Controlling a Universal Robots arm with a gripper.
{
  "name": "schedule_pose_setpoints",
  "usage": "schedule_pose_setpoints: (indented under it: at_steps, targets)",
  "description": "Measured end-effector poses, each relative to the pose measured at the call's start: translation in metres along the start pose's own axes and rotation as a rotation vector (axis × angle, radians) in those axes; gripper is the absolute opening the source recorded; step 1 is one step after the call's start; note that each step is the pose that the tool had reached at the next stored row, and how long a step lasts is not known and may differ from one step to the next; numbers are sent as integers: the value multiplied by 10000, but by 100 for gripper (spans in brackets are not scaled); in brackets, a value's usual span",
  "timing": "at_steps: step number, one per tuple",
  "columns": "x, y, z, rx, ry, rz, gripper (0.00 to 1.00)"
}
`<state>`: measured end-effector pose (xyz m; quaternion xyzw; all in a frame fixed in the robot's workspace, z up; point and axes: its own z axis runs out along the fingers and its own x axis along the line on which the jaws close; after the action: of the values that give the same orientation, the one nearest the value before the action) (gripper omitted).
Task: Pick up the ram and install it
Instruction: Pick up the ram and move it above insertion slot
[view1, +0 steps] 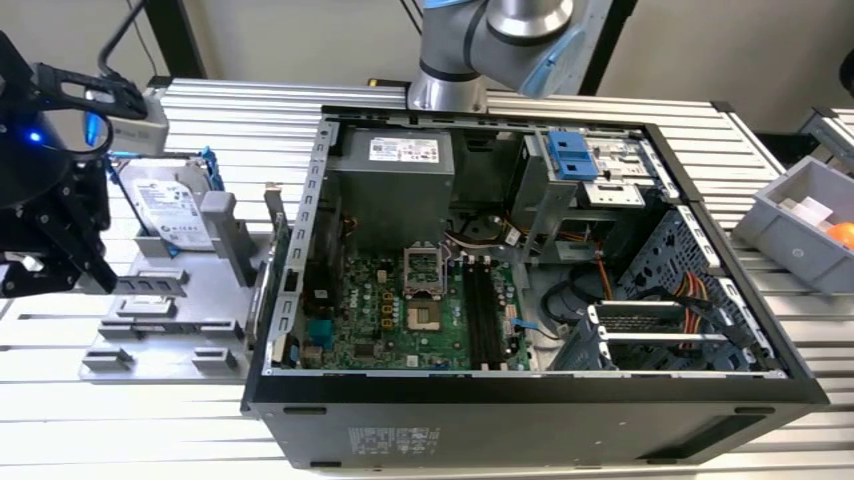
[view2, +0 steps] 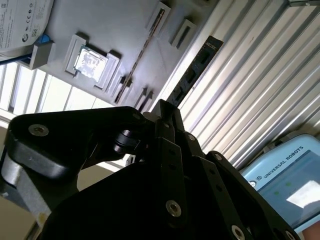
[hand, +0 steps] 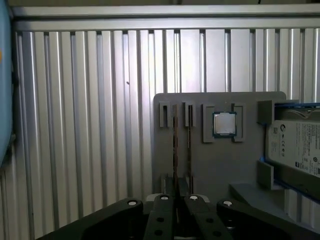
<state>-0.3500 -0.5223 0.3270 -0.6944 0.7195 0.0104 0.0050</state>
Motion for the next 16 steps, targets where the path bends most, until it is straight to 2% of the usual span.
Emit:
schedule_pose_setpoints:
  at_steps: [16]
  targets:
    - [-3, 1, -132, 1, 0, 0, 0]
